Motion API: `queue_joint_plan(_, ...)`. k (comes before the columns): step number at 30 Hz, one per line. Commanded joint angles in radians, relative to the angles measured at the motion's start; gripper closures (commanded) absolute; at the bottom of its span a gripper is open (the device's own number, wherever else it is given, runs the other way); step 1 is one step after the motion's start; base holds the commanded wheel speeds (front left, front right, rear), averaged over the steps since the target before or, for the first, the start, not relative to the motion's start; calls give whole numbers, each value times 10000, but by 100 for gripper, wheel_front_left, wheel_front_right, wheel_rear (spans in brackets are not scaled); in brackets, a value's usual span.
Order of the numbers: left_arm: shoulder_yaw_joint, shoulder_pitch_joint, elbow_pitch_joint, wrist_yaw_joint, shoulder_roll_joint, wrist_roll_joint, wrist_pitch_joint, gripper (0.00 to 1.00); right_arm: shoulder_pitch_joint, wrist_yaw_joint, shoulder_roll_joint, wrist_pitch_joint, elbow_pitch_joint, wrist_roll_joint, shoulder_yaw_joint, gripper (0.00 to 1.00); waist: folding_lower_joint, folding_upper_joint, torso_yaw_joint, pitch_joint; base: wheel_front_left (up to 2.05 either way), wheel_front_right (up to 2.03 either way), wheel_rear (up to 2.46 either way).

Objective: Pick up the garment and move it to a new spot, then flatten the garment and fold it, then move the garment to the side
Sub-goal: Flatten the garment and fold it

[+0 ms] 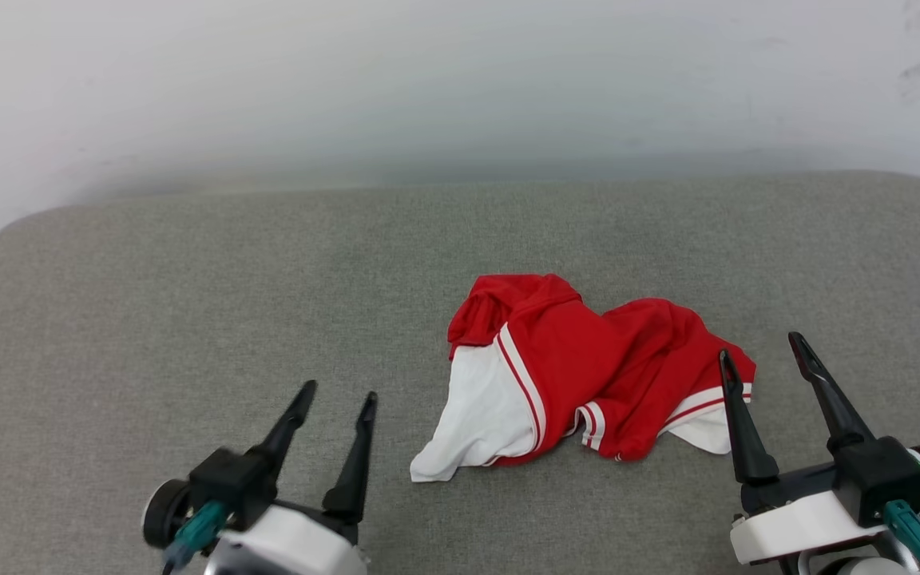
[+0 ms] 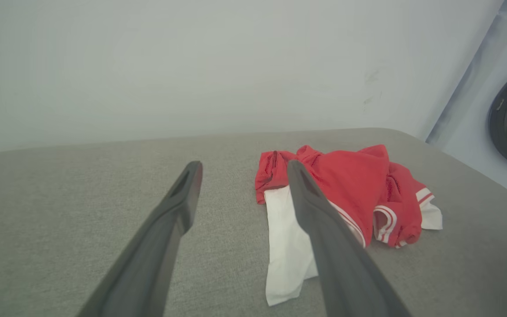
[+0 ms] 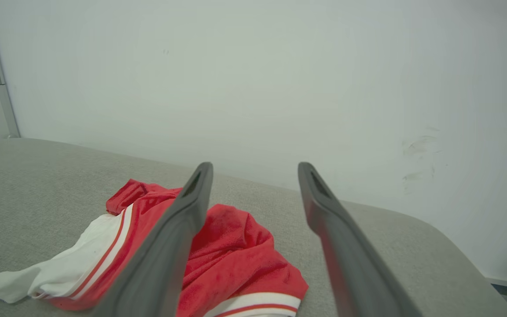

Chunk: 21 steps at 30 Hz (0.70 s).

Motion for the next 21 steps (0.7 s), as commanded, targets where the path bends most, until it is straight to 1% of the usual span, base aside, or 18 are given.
queue_joint_plan(1, -96, -251, -33, -41, -5, -78, 452, 0, -39, -3, 23, -20, -44, -85, -19, 0, 0, 0, -24, 146, 0, 0, 0)
queue_joint_plan(4, -457, -616, -153, -63, 0, -340, 2245, 0, -131, -3, 23, -22, -91, -136, -18, 0, 0, 0, -43, 412, 0, 0, 0)
queue_joint_plan(7, -1041, -946, -271, -125, 237, -308, 4306, 0, -215, -5, 23, -20, -129, -158, 28, 0, 0, 0, -119, 696, 0, 0, 0)
queue_joint_plan(8, -1181, -1043, -335, -164, 231, -410, 4913, 0, -270, -3, 23, -20, -138, -173, 36, 0, 0, 0, -153, 799, 0, 0, 0)
queue_joint_plan(10, -1256, -1324, -451, -7, 140, -572, 5742, 0, -375, -3, 23, -22, -153, -184, 65, 0, 0, 0, -246, 1006, 0, 0, 0)
queue_joint_plan(13, -1441, -1555, -295, 256, 275, -266, 6612, 0, -478, -3, 21, -22, -159, -184, 124, 0, 0, 0, -448, 1293, 0, 0, 0)
queue_joint_plan(15, -1468, -1769, -243, 380, 147, -331, 6961, 0, -568, -3, 23, -22, -161, -172, 127, 0, 0, 0, -576, 1476, 0, 0, 0)
queue_joint_plan(21, -1401, -2082, 423, 524, 339, -181, 7336, 0, -750, -3, 2, -22, -183, -188, 111, 0, 0, 0, -875, 2005, 0, 0, 0)
